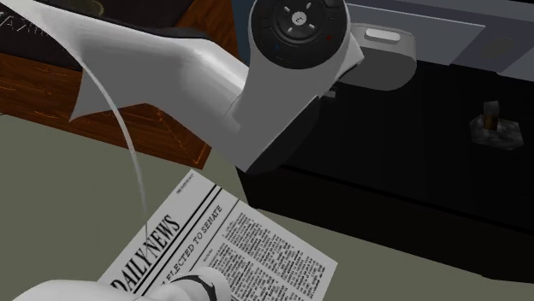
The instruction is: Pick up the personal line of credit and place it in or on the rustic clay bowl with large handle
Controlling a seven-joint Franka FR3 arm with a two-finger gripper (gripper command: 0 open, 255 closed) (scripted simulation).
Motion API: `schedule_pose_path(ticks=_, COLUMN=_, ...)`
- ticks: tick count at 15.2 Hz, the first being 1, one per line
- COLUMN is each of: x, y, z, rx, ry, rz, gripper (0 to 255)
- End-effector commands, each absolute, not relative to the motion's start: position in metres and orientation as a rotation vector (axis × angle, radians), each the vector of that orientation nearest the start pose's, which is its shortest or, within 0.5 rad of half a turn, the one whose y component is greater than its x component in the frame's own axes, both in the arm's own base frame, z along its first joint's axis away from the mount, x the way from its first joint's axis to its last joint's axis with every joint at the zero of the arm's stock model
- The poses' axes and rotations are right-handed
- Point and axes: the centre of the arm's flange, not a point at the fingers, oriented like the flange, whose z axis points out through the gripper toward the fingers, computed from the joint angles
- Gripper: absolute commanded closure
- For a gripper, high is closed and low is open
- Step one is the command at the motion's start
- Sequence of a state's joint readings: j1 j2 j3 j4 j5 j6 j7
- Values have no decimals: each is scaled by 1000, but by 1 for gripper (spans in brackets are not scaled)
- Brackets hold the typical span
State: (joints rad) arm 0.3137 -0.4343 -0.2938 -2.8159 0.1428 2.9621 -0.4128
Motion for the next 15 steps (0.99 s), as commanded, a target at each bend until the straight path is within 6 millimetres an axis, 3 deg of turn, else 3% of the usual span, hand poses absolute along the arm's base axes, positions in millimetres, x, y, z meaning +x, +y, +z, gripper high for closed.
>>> schedule_pose_path(ticks=1, x=400, y=3, z=394, rx=-2907, ry=-424, rz=-873, gripper=255)
schedule_pose_path(ticks=15, x=400, y=3, z=468, rx=-2907, ry=-424, rz=-873, gripper=255)
